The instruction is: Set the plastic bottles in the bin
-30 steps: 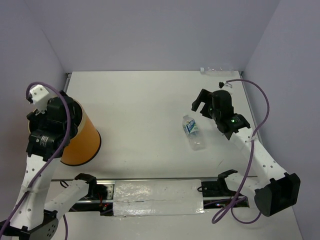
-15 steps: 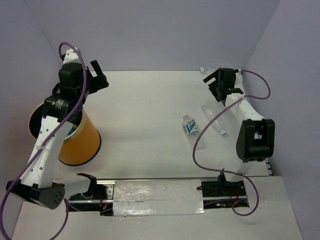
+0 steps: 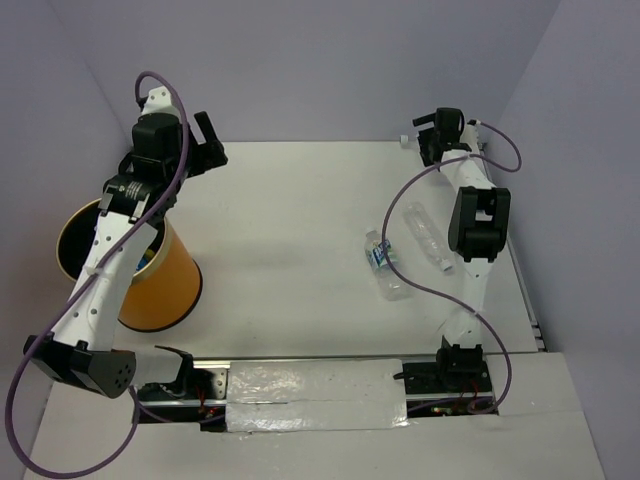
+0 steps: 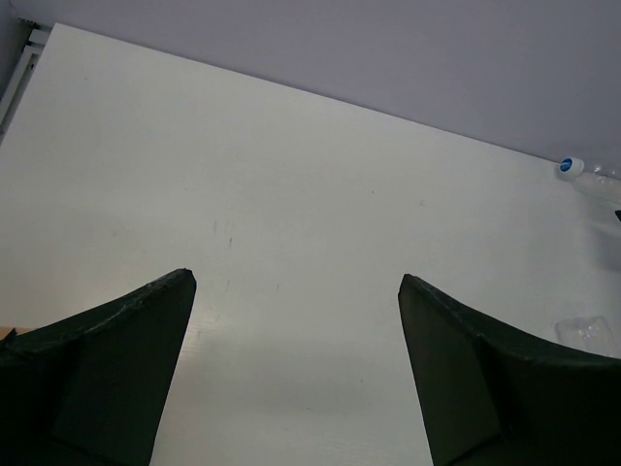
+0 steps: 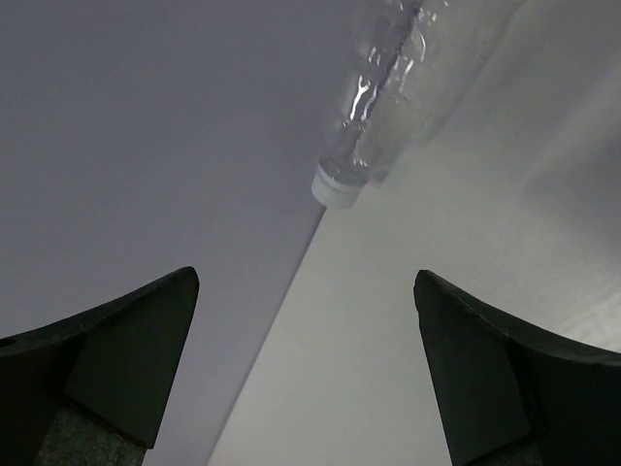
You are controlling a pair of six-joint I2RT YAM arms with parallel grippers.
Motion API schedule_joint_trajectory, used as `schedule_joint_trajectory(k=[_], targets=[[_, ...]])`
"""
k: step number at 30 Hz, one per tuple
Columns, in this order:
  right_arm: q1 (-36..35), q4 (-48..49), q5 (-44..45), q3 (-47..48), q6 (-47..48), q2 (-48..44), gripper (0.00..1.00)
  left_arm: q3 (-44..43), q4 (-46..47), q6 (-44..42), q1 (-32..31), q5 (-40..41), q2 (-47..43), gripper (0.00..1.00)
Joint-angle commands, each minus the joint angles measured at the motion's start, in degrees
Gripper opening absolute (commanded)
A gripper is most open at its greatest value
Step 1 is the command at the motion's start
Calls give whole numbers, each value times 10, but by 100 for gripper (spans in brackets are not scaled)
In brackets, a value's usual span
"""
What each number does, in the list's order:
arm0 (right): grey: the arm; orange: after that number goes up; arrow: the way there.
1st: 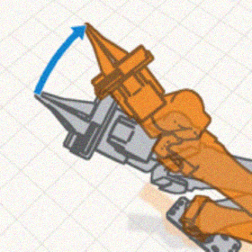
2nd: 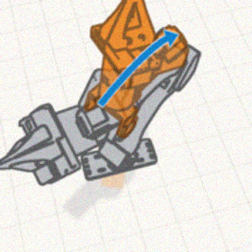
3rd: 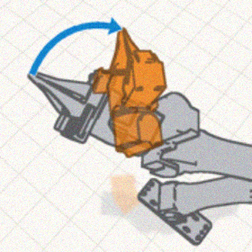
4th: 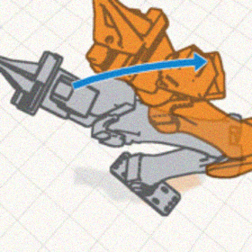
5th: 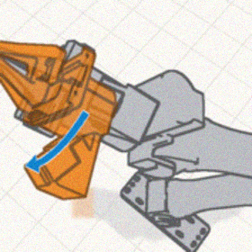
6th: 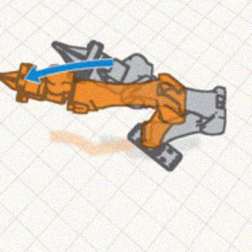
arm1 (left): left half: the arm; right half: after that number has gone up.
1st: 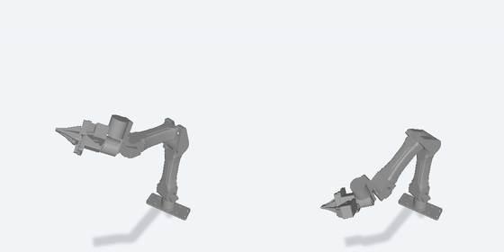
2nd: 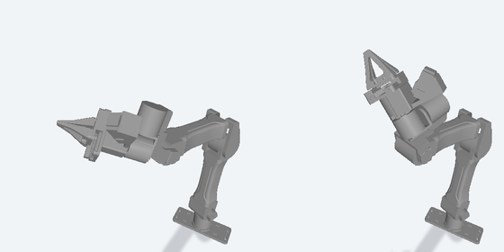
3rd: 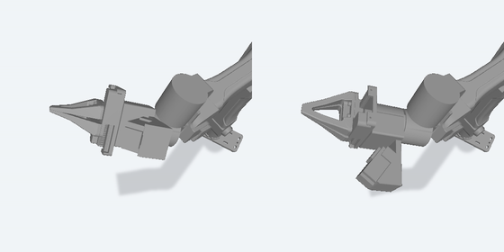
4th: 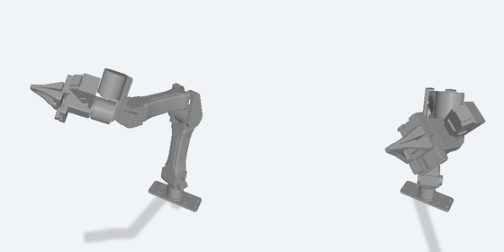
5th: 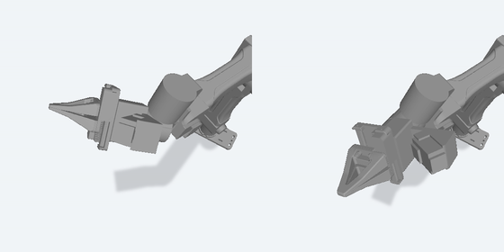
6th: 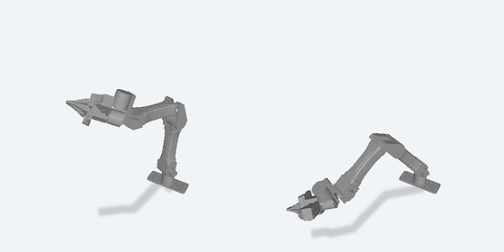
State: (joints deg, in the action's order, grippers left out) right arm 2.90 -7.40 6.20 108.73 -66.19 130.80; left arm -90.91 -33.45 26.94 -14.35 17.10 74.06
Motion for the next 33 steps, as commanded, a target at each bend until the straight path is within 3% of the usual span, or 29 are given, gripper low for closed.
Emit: schedule_joint_trajectory(k=[1,7,28,32,33], targets=[[13,-38,10,95,-51,66,100,-1,46,-12,-3,24,-4,99],[13,-64,22,203,-79,148,100,-6,67,-24,-2,39,-3,99],[12,-39,87,270,-123,249,100,-30,76,-43,-3,50,78,99],[13,-28,91,270,-120,256,90,-30,75,-38,-3,44,90,99],[13,-25,93,264,-119,253,82,-30,76,-38,-3,43,91,99]])
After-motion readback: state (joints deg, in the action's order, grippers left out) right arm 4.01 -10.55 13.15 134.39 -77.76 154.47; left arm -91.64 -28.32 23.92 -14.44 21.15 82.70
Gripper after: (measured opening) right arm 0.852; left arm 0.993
